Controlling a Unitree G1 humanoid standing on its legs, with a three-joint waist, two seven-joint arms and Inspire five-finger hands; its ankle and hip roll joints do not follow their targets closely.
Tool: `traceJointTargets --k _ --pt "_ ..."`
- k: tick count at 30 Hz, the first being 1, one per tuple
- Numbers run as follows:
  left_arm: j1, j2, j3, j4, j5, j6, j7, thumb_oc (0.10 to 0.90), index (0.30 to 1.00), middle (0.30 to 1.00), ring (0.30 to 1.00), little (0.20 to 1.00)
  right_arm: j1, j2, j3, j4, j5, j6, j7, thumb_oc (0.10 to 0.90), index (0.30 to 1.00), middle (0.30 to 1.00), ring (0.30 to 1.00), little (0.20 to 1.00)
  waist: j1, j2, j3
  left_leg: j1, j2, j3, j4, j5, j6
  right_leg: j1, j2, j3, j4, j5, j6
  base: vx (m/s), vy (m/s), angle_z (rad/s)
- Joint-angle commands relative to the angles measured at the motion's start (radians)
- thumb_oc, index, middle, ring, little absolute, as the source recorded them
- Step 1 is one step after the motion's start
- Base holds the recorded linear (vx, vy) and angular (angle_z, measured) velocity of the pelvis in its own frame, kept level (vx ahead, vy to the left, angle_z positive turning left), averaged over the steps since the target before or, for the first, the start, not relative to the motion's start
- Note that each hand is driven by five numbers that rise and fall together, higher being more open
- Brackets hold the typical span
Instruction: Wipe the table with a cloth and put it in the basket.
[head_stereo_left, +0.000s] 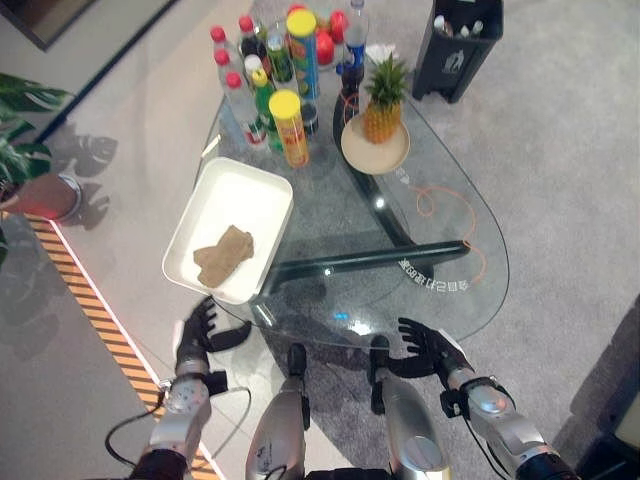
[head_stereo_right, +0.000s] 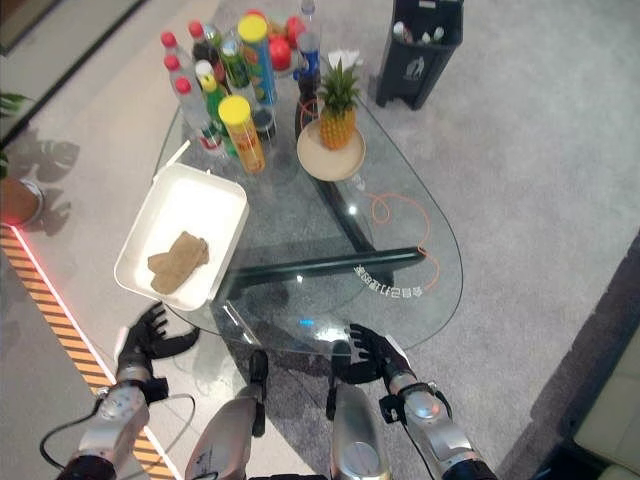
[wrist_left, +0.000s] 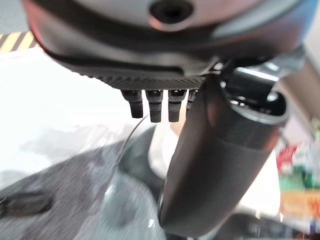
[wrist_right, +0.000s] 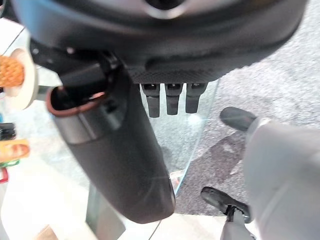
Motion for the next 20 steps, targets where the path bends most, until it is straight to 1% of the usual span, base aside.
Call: traceJointTargets --k 1,4,6,8,10,12,13,14,16,17,20 --pt "0.024 0.025 -0.032 0.05 0.066 -0.028 -0.067 0.8 0.9 0.9 0.9 0.9 0.044 0.067 0.01 0.055 0.049 -0.047 0.005 0.8 0.9 0.9 0.9 0.9 0.018 -0.067 -0.166 0.004 -0.089 0.012 0.016 -0.024 0.018 0.099 0.048 0.0 -0.052 -0.024 -0.011 0.11 -0.093 0.07" --pt "0.028 -0.012 -0.07 0.106 0.069 -0.014 -0.09 0.8 0.9 0.9 0.9 0.9 0.034 0.093 0.016 0.143 0.08 -0.04 -0.004 0.8 0.9 0.9 0.9 0.9 0.024 -0.068 -0.204 0.03 -0.081 0.01 0.005 -0.027 0.019 0.126 0.049 -0.004 -0.066 -0.023 -0.01 0.08 -0.087 0.02" --pt "0.028 -0.051 -0.091 0.186 0.04 0.005 -0.111 0.8 0.9 0.9 0.9 0.9 0.021 0.12 0.02 0.24 0.089 -0.031 -0.007 0.8 0.9 0.9 0.9 0.9 0.029 -0.07 -0.241 0.058 -0.075 0.01 -0.003 -0.032 0.02 0.157 0.052 -0.005 -0.084 -0.022 -0.011 0.09 -0.102 0.02" --pt "0.022 -0.079 -0.104 0.258 0.021 0.012 -0.118 0.8 0.9 0.9 0.9 0.9 0.005 0.142 0.021 0.33 0.1 -0.022 -0.014 0.8 0.9 0.9 0.9 0.9 0.032 -0.071 -0.262 0.077 -0.068 0.012 -0.01 -0.036 0.02 0.178 0.055 -0.005 -0.097 -0.021 -0.012 0.05 -0.084 0.01" --pt "0.013 -0.098 -0.107 0.318 -0.009 0.024 -0.138 0.8 0.9 0.9 0.9 0.9 -0.007 0.161 0.018 0.392 0.107 -0.014 -0.014 0.8 0.9 0.9 0.9 0.9 0.033 -0.072 -0.275 0.088 -0.064 0.013 -0.013 -0.039 0.021 0.19 0.057 -0.002 -0.106 -0.019 -0.012 0.03 -0.067 -0.01" --pt "0.0 -0.121 -0.11 0.411 -0.029 0.006 -0.179 0.8 0.9 0.9 0.9 0.9 -0.022 0.184 0.012 0.5 0.092 -0.024 -0.005 0.8 0.9 0.9 0.9 0.9 0.033 -0.071 -0.293 0.107 -0.058 0.018 -0.023 -0.042 0.021 0.207 0.058 0.001 -0.121 -0.016 -0.012 0.05 -0.046 -0.02" --pt "-0.003 -0.124 -0.112 0.423 -0.035 0.008 -0.187 0.8 0.9 0.9 0.9 0.9 -0.026 0.188 0.011 0.516 0.088 -0.023 -0.005 0.8 0.9 0.9 0.9 0.9 0.033 -0.07 -0.295 0.111 -0.057 0.019 -0.025 -0.042 0.021 0.21 0.058 0.002 -0.123 -0.015 -0.012 0.07 -0.029 -0.04" --pt "-0.007 -0.138 -0.114 0.478 -0.044 0.006 -0.202 0.8 0.9 0.9 0.9 0.9 -0.035 0.2 0.003 0.585 0.081 -0.014 0.0 0.8 0.9 0.9 0.9 0.9 0.032 -0.067 -0.309 0.123 -0.052 0.026 -0.032 -0.044 0.021 0.221 0.057 0.006 -0.134 -0.011 -0.01 0.05 -0.016 -0.04" --pt "-0.01 -0.14 -0.114 0.494 -0.047 0.006 -0.207 0.8 0.9 0.9 0.9 0.9 -0.038 0.204 0.0 0.61 0.076 -0.018 0.002 0.8 0.9 0.9 0.9 0.9 0.032 -0.066 -0.312 0.127 -0.05 0.027 -0.034 -0.044 0.02 0.225 0.057 0.006 -0.137 -0.011 -0.009 0.06 -0.012 -0.04" --pt "-0.012 -0.148 -0.101 0.529 -0.085 0.019 -0.223 0.8 0.9 0.9 0.9 0.9 -0.04 0.213 -0.011 0.651 0.069 -0.004 0.003 0.8 0.9 0.9 0.9 0.9 0.032 -0.062 -0.323 0.138 -0.045 0.03 -0.048 -0.042 0.02 0.235 0.055 0.006 -0.146 -0.01 -0.007 0.06 -0.011 -0.06" --pt "-0.02 -0.152 -0.088 0.571 -0.09 0.025 -0.24 0.8 0.9 0.9 0.9 0.9 -0.042 0.225 -0.029 0.696 0.097 -0.001 0.011 0.8 0.9 0.9 0.9 0.9 0.032 -0.058 -0.334 0.152 -0.042 0.03 -0.065 -0.04 0.02 0.244 0.054 0.006 -0.151 -0.01 -0.005 0.06 -0.008 -0.09"
